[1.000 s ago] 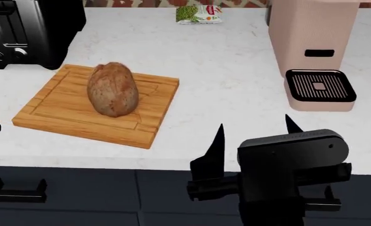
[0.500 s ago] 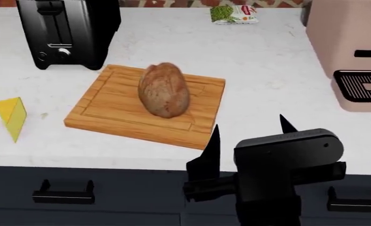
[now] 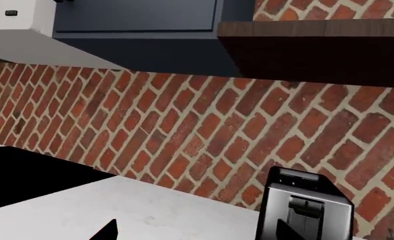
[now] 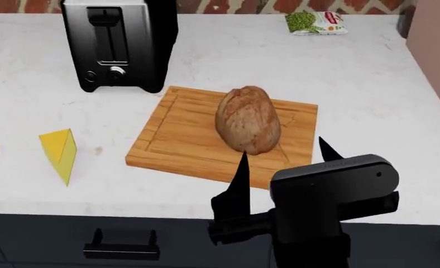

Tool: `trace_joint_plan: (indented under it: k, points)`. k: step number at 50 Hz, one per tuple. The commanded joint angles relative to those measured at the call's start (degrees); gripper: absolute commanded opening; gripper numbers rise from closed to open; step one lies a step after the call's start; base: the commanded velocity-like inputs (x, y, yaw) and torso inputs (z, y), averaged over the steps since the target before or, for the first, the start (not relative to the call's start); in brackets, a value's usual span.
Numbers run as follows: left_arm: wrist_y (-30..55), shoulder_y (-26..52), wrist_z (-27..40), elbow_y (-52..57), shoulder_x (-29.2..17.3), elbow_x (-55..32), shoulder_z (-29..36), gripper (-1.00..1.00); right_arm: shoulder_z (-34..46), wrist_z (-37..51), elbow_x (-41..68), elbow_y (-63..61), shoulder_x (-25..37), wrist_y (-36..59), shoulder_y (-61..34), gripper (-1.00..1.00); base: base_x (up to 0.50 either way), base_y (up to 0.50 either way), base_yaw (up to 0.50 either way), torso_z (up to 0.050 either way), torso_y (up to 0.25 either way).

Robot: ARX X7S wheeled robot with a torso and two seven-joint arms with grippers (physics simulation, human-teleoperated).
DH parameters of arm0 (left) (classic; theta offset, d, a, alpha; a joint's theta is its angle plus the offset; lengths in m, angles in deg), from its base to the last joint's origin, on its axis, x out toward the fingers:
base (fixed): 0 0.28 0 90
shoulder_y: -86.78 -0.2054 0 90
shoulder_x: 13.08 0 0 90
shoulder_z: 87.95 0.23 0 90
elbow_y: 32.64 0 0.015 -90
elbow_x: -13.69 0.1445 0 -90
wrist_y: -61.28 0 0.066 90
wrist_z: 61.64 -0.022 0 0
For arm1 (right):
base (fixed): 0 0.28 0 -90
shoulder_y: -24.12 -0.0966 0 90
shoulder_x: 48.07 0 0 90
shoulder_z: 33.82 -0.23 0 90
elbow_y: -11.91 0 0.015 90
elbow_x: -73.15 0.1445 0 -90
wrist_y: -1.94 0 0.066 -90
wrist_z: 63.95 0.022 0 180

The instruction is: Pick up the wedge of cheese and place it on the slice of bread to prepare a simple cheese on bread dish.

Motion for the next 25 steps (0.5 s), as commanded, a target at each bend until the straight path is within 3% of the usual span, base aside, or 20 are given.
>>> trace_joint_plan:
  k: [1, 11, 25]
  points:
    - [-0.5, -0.4, 0.4, 0.0, -0.5, -0.3, 0.7, 1.0, -0.5, -0.2, 1.0, -0.1, -0.2, -0.5, 0.4, 1.0, 0.12, 0.0, 0.0, 0.0, 0.0]
    - [-0.9, -0.7, 0.7, 0.1, -0.9, -0.6, 0.9, 1.0, 0.8, 0.0, 0.6, -0.6, 0.9, 0.2, -0.1, 1.0, 0.0, 0.0, 0.0, 0.0, 0.0]
    - [-1.2, -0.6, 1.4, 0.1, -1.3, -1.0, 1.2, 1.0, 0.9, -0.2, 1.1, 0.2, 1.0, -0.8, -0.1, 1.0, 0.22, 0.18, 0.0, 0.0, 0.0]
